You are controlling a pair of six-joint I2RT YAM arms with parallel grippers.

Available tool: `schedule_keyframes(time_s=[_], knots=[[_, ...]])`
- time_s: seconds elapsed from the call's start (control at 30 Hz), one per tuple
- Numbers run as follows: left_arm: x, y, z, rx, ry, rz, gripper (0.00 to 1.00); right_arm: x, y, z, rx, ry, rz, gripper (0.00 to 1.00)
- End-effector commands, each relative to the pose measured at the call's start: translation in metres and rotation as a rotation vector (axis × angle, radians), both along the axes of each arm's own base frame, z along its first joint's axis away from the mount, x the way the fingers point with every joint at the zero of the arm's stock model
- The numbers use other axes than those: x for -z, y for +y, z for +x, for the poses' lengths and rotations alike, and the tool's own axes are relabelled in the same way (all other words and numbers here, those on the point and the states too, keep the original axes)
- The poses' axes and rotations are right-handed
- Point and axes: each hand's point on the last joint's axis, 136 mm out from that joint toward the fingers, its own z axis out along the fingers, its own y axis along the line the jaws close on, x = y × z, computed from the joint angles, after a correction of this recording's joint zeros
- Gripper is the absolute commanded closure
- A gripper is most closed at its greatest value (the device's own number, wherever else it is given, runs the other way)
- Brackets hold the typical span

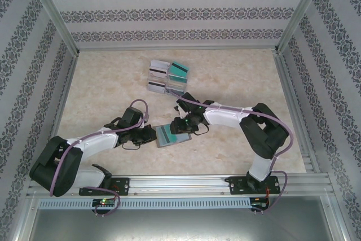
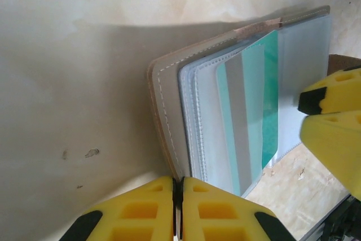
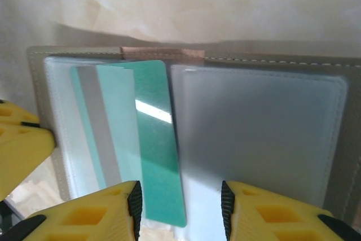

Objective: Put the credit cards into the card holder

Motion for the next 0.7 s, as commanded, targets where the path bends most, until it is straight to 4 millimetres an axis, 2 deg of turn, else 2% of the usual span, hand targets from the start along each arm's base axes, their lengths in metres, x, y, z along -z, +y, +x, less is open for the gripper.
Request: schedule_keyframes(time_s=[0.0,0.3,0.67], knots=[[0.005,-0.002,-0.006,0.018,0.010,-0.003,0.90,0.005,0.013,-0.006,-0.037,0.013,0.004,0.56],[0.010,-0.005,-0.006,0.021,0.020,-0.012,0.91,0.006,0.039,-0.020,-0.097,0.028,0.009,0.56],[0.009,-0.010,-0.006,0.025,0.011,-0.020,0.92,-0.002,0.041,-0.027,-0.210,-0.044,-0.168,0.54]])
